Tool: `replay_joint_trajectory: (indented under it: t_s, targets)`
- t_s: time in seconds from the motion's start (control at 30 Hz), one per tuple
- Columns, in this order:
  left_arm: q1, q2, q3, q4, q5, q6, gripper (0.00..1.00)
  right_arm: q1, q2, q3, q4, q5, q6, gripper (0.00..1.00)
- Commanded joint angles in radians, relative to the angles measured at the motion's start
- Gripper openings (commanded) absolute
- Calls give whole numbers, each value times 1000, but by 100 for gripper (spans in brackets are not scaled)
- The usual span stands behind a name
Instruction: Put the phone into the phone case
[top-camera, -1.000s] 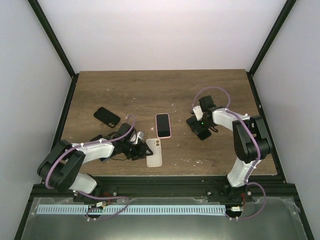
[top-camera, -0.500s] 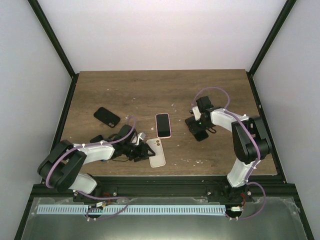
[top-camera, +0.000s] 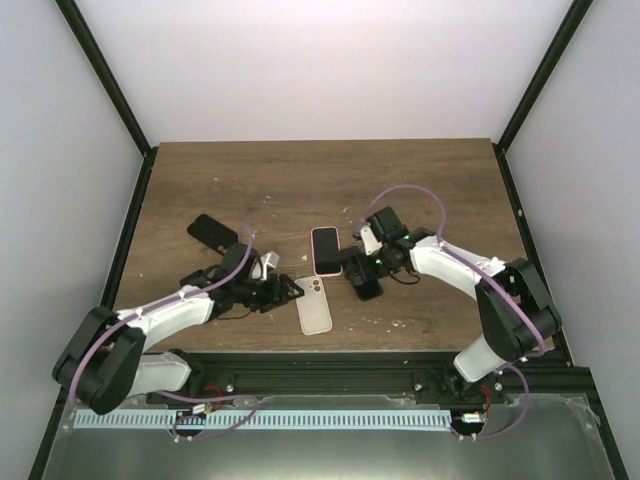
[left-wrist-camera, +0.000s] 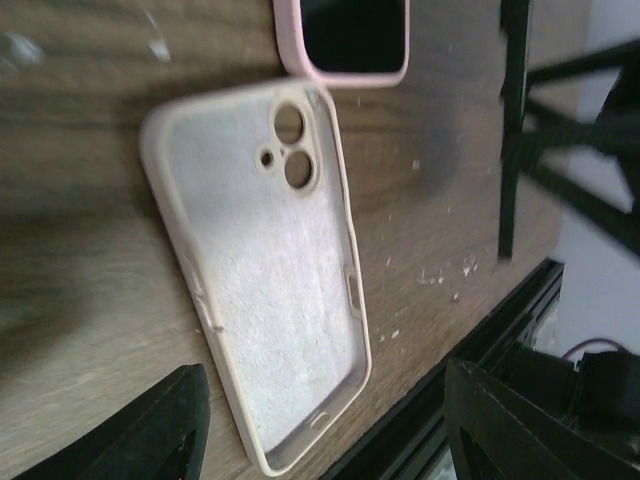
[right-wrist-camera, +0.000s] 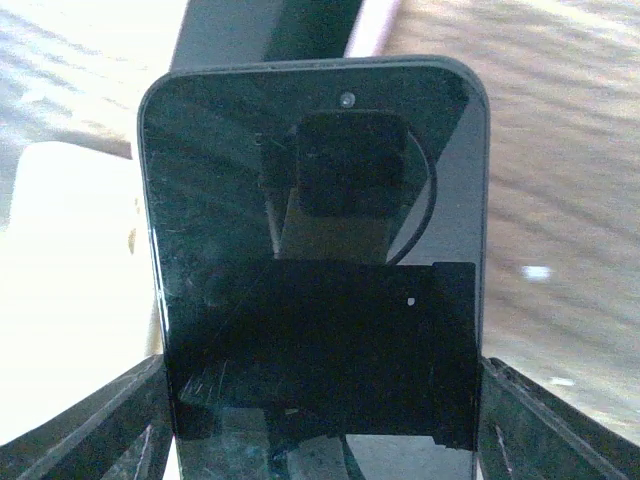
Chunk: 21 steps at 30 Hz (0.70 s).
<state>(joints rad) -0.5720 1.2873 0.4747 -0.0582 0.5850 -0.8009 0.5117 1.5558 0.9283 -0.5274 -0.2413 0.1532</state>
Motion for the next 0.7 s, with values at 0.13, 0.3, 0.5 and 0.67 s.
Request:
replay_joint_trajectory:
  t_s: [0.13,0.3,0.5,0.67]
  targets:
    - [140,-148,-31,-112,-18,75,73,220,-81,-16,167,-91,300,61]
    - [175,-171,-35,-132,4,79,72,324,-48,-15,245,-39,435,61]
    - [188,-174,-74,-91,30,52,67,413,32,46,213,56,496,61]
    - [190,-138,-84,-68,43,43,64,442,94,98,125,143,550,60]
